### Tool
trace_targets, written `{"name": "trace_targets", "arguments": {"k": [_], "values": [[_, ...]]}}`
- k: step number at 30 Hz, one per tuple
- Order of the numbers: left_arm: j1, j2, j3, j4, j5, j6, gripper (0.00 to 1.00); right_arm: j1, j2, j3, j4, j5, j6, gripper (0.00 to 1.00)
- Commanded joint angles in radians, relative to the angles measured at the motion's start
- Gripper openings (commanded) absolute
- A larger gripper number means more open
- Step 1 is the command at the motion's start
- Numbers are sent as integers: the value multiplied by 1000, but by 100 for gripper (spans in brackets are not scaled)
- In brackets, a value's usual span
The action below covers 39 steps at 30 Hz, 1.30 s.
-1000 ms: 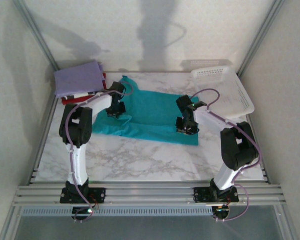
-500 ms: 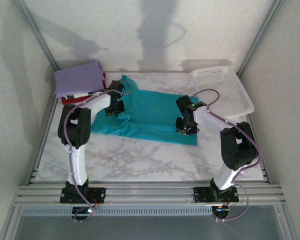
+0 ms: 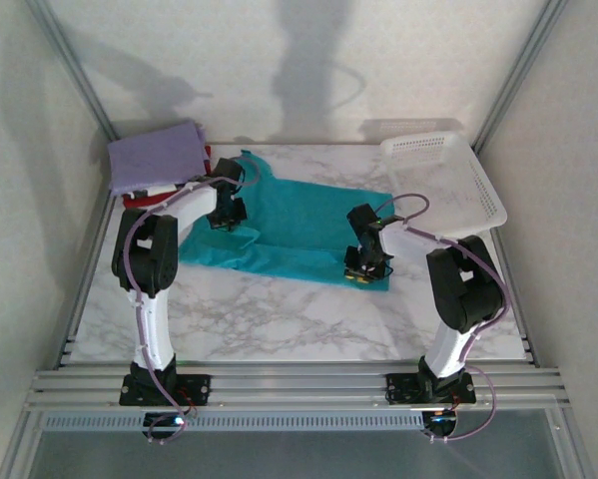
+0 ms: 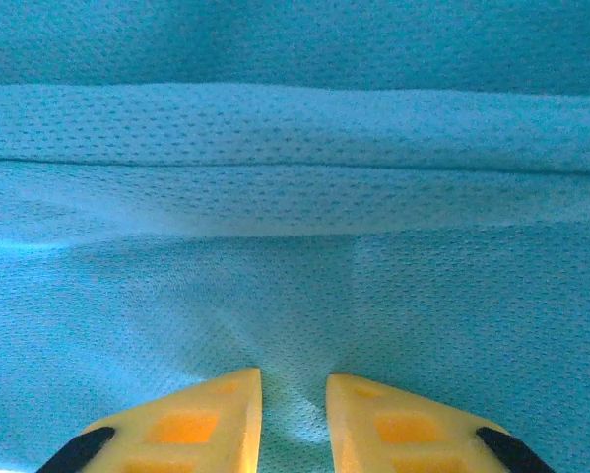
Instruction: Fold and stack the t-shirts
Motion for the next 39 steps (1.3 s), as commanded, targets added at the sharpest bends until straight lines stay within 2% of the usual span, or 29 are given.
{"name": "trace_targets", "arguments": {"k": [1,8,13,24,26,29,32,34,39], "values": [[12,-23,-5,10,14,-11,0,9,47,-33,29,-10,19,26],[20,-35,-4,2,-9,-4,0,8,81,-61,40,-1,28,25],[50,-62,8,-11,5,-3,6,9,102,-79,14,34,55,23],[106,-54,5,32,135,-21,5,8,64,-137,-22,91,81,22],[107,-50,4,37,146,-23,2,9,61,-142,-20,91,81,22],[106,-49,2,45,156,-26,9,9,61,-145,-18,88,79,22],[108,-47,1,52,177,-31,6,9,59,-144,-17,87,78,21],[109,-41,1,54,187,-28,0,9,57,-142,-19,87,74,21],[110,-51,-19,83,208,-44,2,9,55,-135,-22,87,67,21]]}}
